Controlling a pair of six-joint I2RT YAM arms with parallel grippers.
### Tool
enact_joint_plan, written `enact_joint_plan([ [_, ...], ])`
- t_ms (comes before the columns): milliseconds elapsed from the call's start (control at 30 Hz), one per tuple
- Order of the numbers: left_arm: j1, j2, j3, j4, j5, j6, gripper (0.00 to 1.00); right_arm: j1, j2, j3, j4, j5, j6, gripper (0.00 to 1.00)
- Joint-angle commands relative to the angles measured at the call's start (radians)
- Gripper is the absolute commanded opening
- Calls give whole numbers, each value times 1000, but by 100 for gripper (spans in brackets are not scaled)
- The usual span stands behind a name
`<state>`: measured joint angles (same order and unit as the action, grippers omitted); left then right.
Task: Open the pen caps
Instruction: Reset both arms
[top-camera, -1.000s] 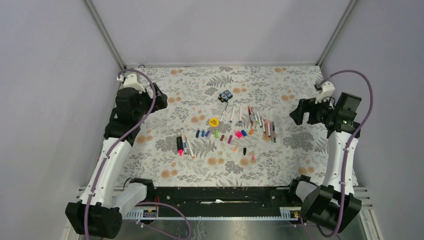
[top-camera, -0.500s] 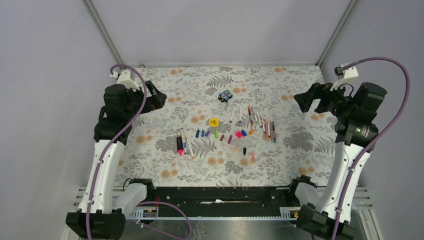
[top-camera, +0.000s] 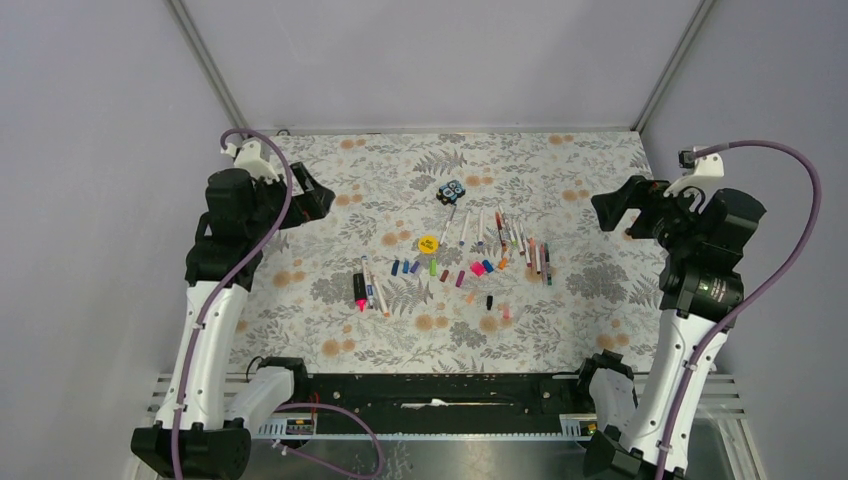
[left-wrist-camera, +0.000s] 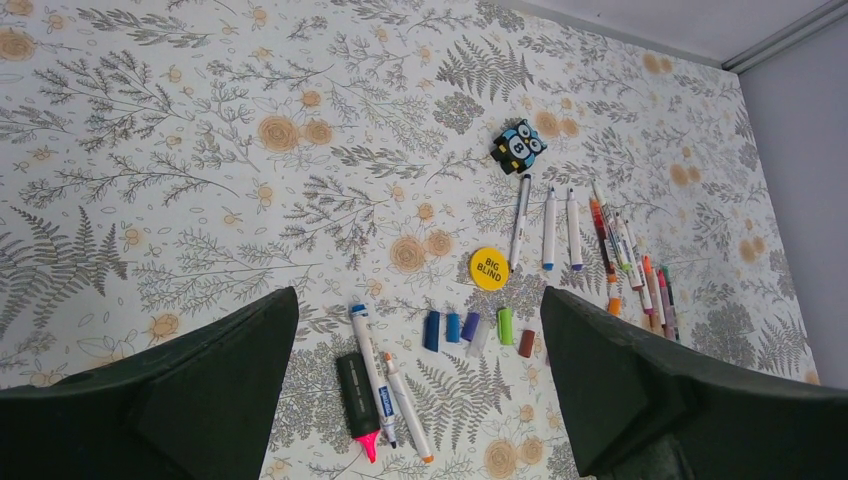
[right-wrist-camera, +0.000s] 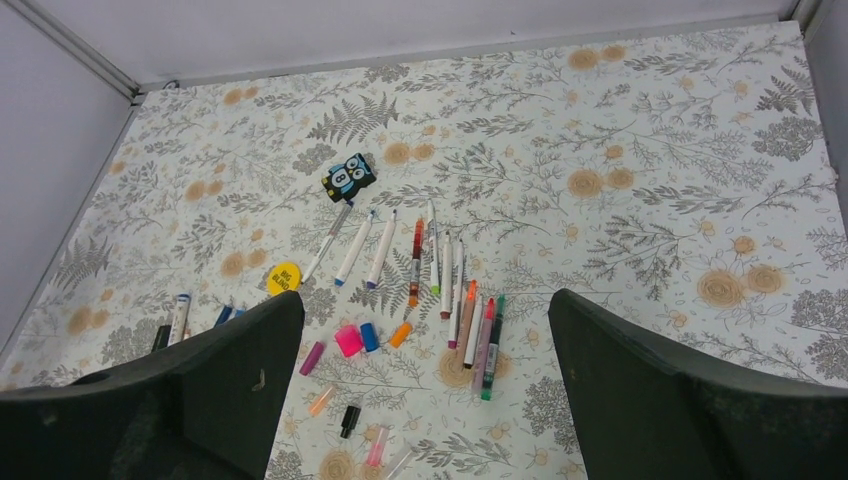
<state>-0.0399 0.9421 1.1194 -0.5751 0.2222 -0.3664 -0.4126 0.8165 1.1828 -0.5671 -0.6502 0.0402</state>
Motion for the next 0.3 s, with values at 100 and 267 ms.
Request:
enact_joint_plan([
  [100, 5, -34, 40, 21, 2, 10, 99, -2, -18, -33, 61, 37, 53, 100],
  [267, 5, -38, 22, 22, -13, 17, 99, -2, -24, -76, 80, 33, 58, 100],
])
